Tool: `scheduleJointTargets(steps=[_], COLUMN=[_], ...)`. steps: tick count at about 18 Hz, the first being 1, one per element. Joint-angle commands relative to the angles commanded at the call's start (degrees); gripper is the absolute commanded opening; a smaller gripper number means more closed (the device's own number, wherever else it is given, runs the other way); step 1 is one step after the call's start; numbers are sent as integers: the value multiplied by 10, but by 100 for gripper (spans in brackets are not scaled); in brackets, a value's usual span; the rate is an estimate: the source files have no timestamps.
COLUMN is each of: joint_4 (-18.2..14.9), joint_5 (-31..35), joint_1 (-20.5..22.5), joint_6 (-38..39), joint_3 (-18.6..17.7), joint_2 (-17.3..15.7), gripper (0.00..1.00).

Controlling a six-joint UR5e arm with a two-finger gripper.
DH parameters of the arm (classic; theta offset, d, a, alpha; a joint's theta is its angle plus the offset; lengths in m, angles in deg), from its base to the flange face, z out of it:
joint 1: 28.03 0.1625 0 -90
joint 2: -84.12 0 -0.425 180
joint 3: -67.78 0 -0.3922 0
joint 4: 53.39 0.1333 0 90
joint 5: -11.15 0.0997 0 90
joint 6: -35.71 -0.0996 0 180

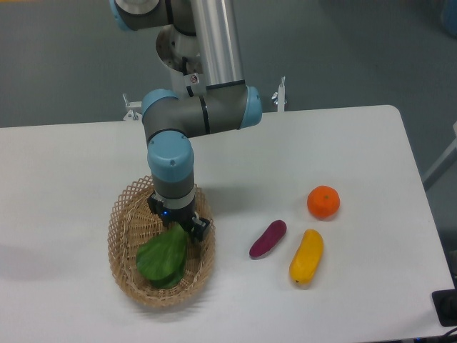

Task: Pick up the green vegetable from the basket
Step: 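Close the gripper on the bok choy leaves inside the basket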

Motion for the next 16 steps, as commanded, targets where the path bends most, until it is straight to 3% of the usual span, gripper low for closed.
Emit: scheduleJointTargets(steps=[9, 16], joint_4=[-1, -6], joint_5=[0, -4], joint_1=[2, 21], joint_6=[-2, -35], joint_3=[7, 19], joint_2=[-4, -47], gripper=[43, 43])
